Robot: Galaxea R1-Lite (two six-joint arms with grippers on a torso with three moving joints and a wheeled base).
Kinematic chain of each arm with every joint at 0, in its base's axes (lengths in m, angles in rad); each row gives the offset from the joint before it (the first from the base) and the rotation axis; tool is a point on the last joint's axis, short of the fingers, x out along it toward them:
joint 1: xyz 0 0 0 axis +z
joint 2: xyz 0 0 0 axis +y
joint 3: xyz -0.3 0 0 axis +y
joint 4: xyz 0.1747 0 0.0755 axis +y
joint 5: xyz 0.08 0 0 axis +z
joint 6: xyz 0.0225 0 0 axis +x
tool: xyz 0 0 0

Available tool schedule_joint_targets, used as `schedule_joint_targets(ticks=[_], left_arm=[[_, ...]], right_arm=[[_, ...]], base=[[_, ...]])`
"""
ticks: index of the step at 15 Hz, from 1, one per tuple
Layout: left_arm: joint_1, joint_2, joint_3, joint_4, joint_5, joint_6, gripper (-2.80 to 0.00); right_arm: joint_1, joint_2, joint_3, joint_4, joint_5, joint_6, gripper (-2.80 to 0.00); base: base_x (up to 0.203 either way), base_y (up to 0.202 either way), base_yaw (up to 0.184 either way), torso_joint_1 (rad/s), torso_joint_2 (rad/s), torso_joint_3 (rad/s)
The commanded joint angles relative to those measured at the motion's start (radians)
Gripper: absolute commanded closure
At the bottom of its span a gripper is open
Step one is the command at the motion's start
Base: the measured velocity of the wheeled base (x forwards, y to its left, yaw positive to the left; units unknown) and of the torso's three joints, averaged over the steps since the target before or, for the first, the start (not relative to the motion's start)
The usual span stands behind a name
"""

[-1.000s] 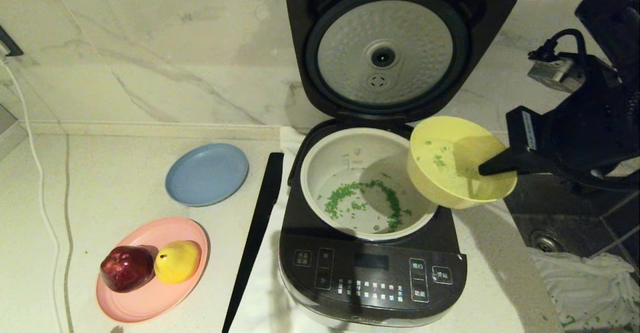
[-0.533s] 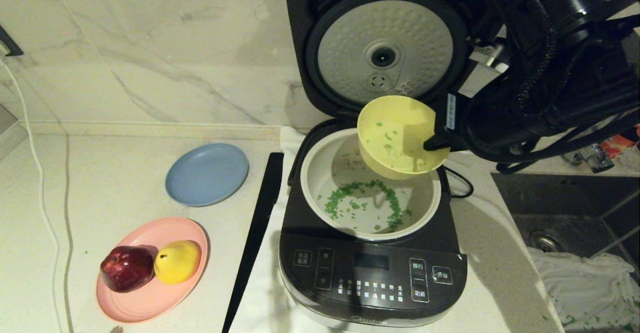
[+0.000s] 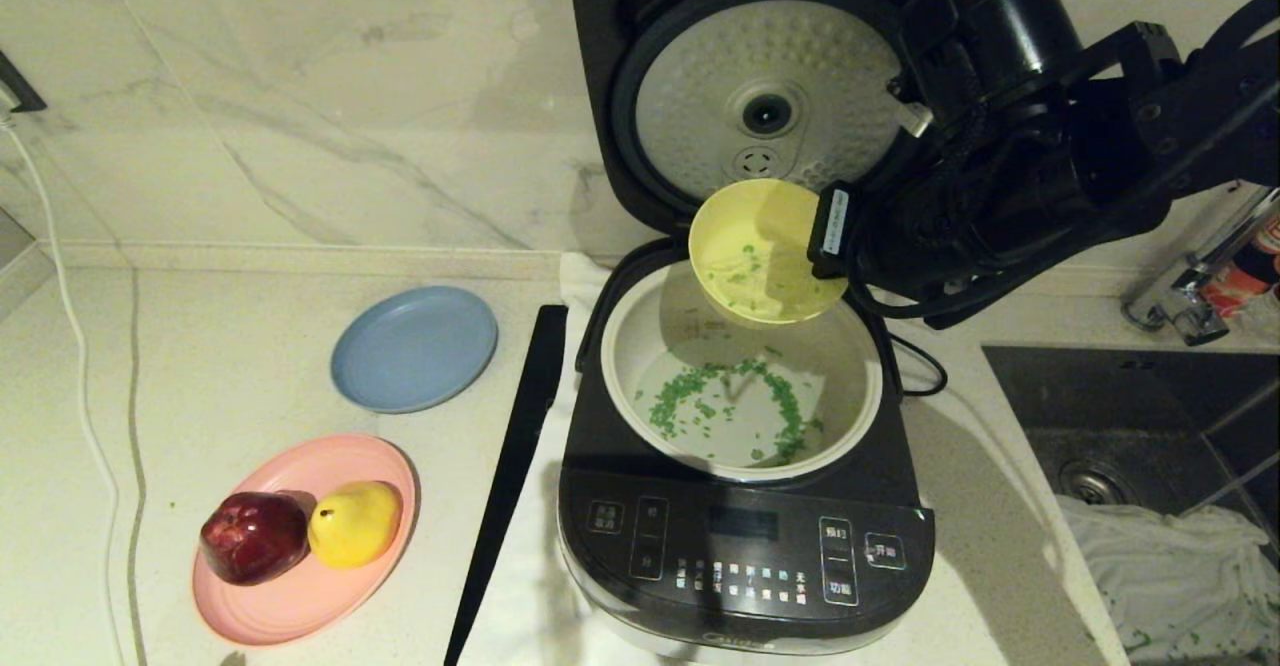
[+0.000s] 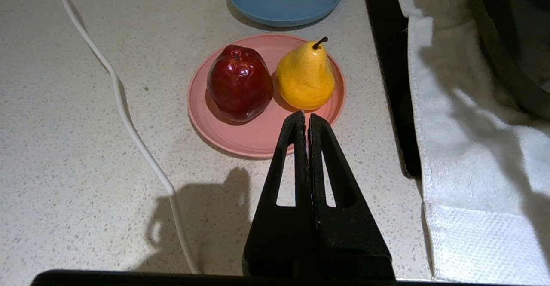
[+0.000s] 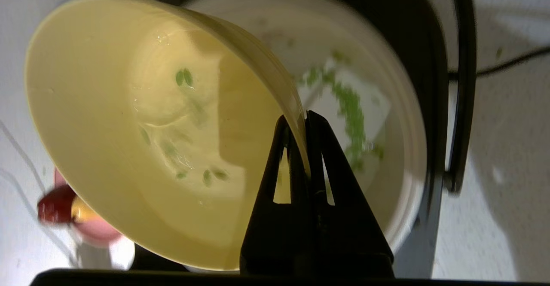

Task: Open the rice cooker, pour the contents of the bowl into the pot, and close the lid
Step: Pour the water from the bowl into the rice cooker

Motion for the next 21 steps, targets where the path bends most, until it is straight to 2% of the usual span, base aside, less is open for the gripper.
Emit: schedule_joint_targets(ticks=[1, 3, 5, 13, 17, 21], left_arm=[[0.000, -0.001, 0.009, 0.000, 0.000, 0.001, 0.00], [0.000, -0.001, 0.009, 0.000, 0.000, 0.001, 0.00], [0.000, -0.001, 0.009, 0.000, 0.000, 0.001, 0.00], [0.000, -0.001, 0.009, 0.000, 0.000, 0.001, 0.00], [0.000, -0.001, 0.008, 0.000, 0.000, 0.001, 0.00], [0.000, -0.001, 0.009, 0.000, 0.000, 0.001, 0.00]], right_arm=[[0.000, 0.006, 0.010, -0.030, -0.016, 0.004, 0.00], [0.001, -0.005, 0.060, -0.090, -0.044, -0.001, 0.00], [0.005, -0.016, 0.143, -0.205, -0.083, -0.026, 0.00], [0.030, -0.058, 0.521, -0.786, -0.256, -0.242, 0.00], [0.046, -0.055, 0.713, -1.181, -0.280, -0.429, 0.00], [0.060, 0.017, 0.831, -1.528, -0.312, -0.611, 0.00]], base=[[0.000, 0.000, 0.000, 0.000, 0.00, 0.000], [0.000, 0.000, 0.000, 0.000, 0.00, 0.000], [0.000, 0.000, 0.000, 0.000, 0.00, 0.000], [0.000, 0.000, 0.000, 0.000, 0.00, 0.000], [0.000, 0.000, 0.000, 0.000, 0.00, 0.000], [0.000, 0.000, 0.000, 0.000, 0.00, 0.000]])
